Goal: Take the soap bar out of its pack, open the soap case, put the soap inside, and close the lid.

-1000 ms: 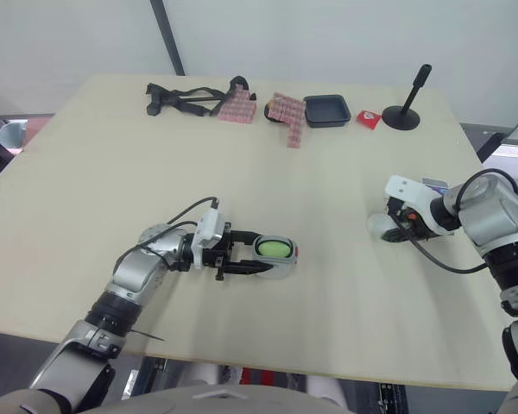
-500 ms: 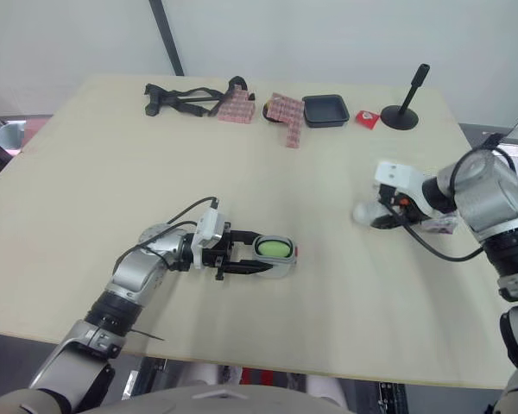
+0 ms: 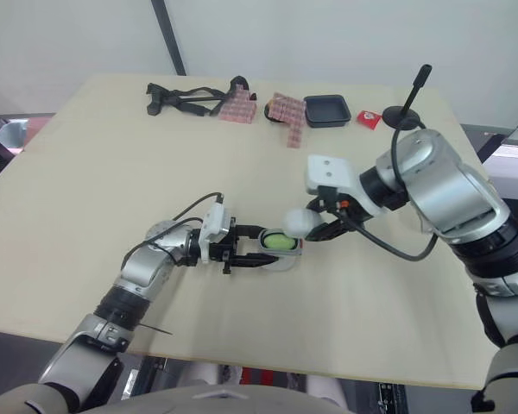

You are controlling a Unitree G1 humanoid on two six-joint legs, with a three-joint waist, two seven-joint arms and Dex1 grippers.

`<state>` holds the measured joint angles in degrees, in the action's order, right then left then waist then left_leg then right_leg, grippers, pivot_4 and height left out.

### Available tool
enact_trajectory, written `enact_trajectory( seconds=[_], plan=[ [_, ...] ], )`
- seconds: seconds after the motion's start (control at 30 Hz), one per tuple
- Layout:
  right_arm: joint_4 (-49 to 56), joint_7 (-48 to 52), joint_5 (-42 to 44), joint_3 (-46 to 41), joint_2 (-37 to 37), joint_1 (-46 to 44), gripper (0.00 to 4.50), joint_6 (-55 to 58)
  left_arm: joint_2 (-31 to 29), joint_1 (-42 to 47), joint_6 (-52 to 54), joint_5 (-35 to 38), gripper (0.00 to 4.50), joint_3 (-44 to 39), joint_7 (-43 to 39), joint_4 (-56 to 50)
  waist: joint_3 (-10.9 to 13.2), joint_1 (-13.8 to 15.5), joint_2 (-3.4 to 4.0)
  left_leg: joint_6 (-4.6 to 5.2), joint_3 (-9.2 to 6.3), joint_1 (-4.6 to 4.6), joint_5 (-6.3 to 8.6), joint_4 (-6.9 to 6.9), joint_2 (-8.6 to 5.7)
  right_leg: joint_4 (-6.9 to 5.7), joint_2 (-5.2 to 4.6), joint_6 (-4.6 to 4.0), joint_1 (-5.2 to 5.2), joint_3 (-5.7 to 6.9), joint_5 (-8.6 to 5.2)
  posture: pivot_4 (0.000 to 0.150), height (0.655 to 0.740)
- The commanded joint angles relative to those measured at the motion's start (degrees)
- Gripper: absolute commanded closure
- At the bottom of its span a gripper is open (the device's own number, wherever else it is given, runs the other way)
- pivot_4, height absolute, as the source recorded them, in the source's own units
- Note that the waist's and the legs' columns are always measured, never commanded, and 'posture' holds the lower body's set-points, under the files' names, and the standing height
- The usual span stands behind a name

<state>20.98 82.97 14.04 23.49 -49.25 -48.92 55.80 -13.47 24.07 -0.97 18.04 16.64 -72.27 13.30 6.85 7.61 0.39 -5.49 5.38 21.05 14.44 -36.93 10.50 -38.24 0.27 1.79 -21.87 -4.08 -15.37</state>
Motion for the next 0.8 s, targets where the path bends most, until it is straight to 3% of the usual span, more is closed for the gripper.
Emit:
enact_trajectory(
  seconds=[0.03,0.8],
  plan=[
    [2.6,-2.0,1.4,1.3,0.9,-2.0,2.56,2.5,0.2,0.5,-1.0,-0.1,2.61,-0.5,0.3,-0.2,0.0,0.0,0.00,0.00,0.01,0.01,0.00,0.00,0.00,-0.01,0.00,0.00,0.00,0.00,0.00,0.150,0.7400],
    [4.7,-7.5,4.0,10.0,2.3,-6.1,2.56,9.0,1.0,0.5,-2.9,-1.0,2.61,-0.7,2.4,0.8,0.0,0.0,0.00,-0.03,0.04,-0.02,-0.01,0.01,-0.01,-0.07,0.00,0.00,0.00,-0.04,0.00,0.150,0.7400]
  ],
)
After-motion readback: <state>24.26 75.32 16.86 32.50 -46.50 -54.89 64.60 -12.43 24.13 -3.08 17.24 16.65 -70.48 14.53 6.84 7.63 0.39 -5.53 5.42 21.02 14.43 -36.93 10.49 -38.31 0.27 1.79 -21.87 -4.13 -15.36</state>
